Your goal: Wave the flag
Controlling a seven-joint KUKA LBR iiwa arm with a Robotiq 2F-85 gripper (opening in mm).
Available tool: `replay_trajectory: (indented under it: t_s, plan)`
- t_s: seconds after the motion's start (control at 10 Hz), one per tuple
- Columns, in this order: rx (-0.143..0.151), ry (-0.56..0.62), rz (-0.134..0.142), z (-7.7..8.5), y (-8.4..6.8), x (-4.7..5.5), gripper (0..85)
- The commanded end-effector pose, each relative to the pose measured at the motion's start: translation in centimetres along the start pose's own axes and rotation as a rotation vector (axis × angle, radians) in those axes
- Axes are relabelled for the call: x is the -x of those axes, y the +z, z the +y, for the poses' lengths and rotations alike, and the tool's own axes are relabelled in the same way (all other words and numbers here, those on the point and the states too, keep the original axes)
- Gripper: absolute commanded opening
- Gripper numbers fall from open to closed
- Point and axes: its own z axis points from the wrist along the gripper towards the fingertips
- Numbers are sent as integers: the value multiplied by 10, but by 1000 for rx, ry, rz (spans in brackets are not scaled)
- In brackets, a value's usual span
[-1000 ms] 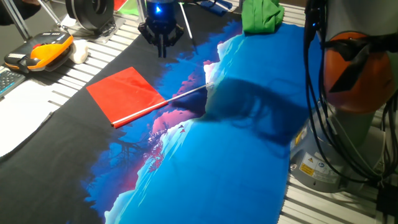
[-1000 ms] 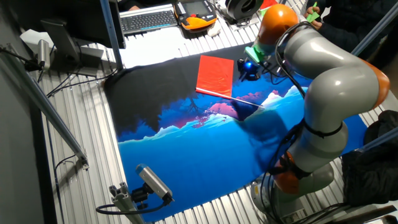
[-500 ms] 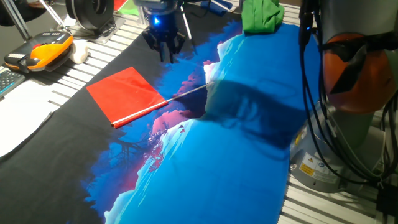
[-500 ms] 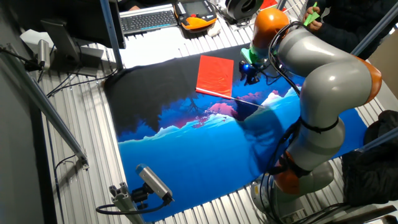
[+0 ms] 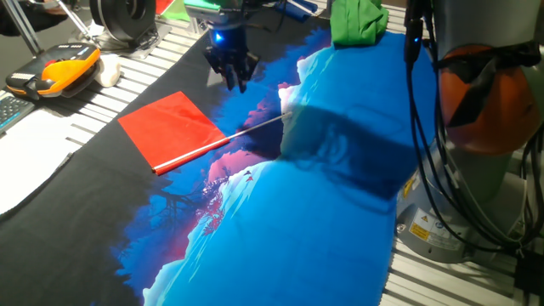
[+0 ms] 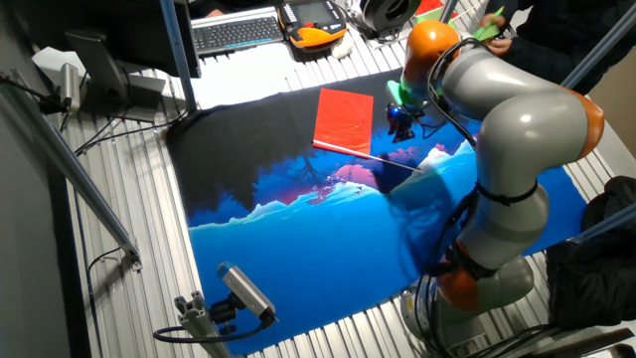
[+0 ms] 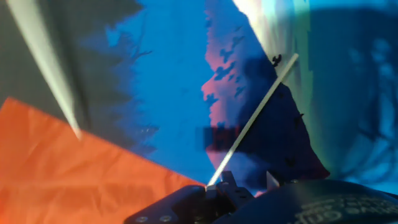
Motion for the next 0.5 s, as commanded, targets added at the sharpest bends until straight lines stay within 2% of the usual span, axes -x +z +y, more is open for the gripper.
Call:
replay_trajectory:
  t_s: [0.0,0.2,0.4]
  plan:
    - [16,434,24,-2,5,3,340]
    - [29,418,41,-7,17,7,340]
    - [36,403,47,-11,22,4,340]
